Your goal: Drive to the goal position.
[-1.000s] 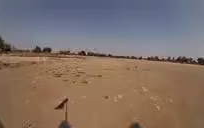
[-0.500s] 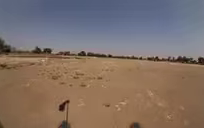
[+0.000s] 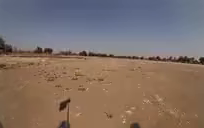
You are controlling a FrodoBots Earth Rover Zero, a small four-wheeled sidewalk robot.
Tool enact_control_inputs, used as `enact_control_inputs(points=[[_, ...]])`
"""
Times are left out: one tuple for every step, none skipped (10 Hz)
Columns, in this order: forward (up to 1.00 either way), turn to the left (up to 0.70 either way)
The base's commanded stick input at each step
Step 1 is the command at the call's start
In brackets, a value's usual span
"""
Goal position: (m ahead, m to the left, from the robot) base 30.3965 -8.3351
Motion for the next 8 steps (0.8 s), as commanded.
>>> enact_control_inputs(points=[[0.50, 0.00], [0.50, 0.00], [0.50, 0.00], [0.50, 0.00], [0.50, 0.00], [0.50, 0.00], [0.50, 0.00], [0.50, 0.00]])
